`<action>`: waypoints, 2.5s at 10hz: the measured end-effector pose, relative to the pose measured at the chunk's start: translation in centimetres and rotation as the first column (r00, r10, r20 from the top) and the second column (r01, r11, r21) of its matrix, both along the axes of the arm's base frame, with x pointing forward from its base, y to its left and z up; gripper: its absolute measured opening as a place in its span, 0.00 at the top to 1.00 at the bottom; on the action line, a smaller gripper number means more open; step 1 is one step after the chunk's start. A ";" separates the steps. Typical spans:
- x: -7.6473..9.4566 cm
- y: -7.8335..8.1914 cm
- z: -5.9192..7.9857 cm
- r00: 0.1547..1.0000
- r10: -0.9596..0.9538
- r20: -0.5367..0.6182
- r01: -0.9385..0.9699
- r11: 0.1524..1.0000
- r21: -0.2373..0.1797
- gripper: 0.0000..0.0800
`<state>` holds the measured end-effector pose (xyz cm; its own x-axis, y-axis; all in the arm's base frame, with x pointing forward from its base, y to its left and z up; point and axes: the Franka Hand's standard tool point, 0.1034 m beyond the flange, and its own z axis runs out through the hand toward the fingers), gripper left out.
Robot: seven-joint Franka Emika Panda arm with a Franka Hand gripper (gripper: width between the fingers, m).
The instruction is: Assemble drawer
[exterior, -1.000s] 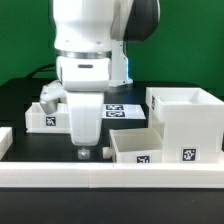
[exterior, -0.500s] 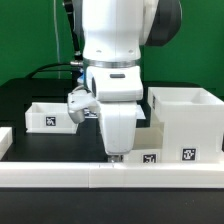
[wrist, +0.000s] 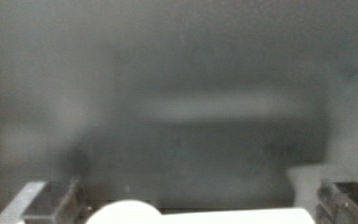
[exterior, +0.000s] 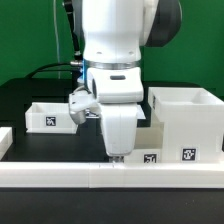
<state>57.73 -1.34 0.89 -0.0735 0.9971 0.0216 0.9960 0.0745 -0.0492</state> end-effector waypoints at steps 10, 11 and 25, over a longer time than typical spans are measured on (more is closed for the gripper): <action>-0.2 3.0 0.2 0.989 -0.144 -0.034 0.144 0.989 -0.015 0.19; -0.2 3.0 0.2 0.989 -0.144 -0.034 0.144 0.989 -0.015 0.19; 1.3 2.8 1.5 0.993 -0.117 0.002 0.115 0.979 0.169 0.19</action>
Offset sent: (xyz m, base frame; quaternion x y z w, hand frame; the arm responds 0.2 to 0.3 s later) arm 0.0038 0.0383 0.0049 0.0180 -0.0048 0.1142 0.9933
